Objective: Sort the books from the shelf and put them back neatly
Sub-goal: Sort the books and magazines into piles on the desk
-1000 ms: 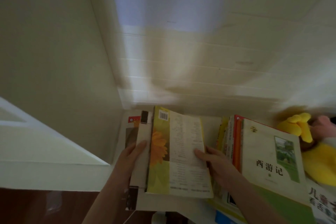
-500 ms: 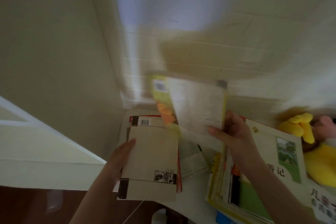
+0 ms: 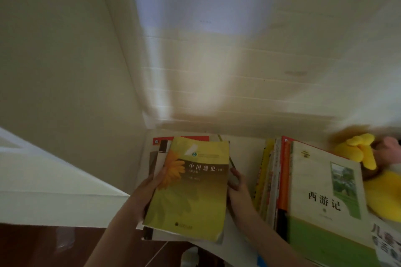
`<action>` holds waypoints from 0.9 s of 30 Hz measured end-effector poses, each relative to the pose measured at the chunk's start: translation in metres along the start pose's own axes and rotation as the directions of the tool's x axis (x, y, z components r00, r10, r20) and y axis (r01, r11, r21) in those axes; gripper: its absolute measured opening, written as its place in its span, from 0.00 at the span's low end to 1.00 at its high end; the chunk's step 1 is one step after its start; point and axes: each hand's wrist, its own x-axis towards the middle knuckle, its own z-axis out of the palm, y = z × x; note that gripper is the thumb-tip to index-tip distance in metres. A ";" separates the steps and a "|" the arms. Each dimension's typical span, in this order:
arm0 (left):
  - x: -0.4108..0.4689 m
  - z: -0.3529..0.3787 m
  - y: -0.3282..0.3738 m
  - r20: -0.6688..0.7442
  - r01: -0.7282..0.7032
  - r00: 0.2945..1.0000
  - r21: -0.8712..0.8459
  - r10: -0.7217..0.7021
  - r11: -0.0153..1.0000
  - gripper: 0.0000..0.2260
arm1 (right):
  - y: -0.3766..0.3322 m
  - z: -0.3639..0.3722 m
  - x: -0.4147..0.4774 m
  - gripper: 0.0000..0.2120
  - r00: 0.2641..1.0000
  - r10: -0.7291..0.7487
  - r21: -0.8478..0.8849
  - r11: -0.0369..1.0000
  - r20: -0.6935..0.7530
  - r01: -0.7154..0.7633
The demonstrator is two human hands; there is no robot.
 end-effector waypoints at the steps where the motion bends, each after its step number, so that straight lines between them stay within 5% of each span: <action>1: -0.005 0.003 0.001 0.021 -0.020 1.000 -0.003 0.021 1.000 0.16 | 0.001 -0.002 -0.002 0.11 0.996 0.048 -0.015 0.999 0.072 -0.047; 4: -0.007 0.010 0.002 0.021 -0.106 0.994 0.007 0.106 0.994 0.17 | 0.000 -0.010 -0.006 0.13 0.987 0.088 -0.010 0.996 0.135 -0.087; 7: -0.009 0.008 0.008 -0.016 -0.144 0.989 0.119 0.146 0.982 0.39 | 0.000 -0.013 -0.005 0.17 0.980 0.012 -0.111 0.994 0.198 0.010; 8: -0.009 0.006 0.011 -0.040 -0.156 0.985 0.177 0.165 0.972 0.40 | -0.001 -0.014 -0.006 0.20 0.982 0.002 -0.105 0.994 0.189 0.018; 12: -0.021 0.001 0.034 -0.186 -0.202 0.948 0.278 0.259 0.939 0.17 | -0.016 -0.023 -0.006 0.19 0.984 -0.047 -0.073 0.996 0.173 0.060; 17: -0.066 0.013 0.081 -0.200 -0.353 0.840 0.504 0.504 0.788 0.07 | -0.032 -0.035 -0.006 0.16 0.986 -0.070 -0.141 0.986 0.150 0.092; 19: -0.072 0.026 0.084 -0.150 -0.365 0.814 0.620 0.561 0.695 0.07 | -0.028 -0.037 -0.005 0.18 0.992 -0.054 -0.161 0.984 0.117 0.073; 22: -0.061 0.056 0.057 0.013 -0.313 0.808 0.857 0.589 0.410 0.13 | -0.024 -0.032 -0.005 0.18 0.993 -0.037 -0.176 0.983 0.113 0.056; 27: -0.035 0.096 -0.034 0.241 -0.247 0.928 0.969 0.282 -0.017 0.28 | -0.024 -0.027 0.005 0.15 1.000 0.017 -0.165 0.986 0.023 -0.013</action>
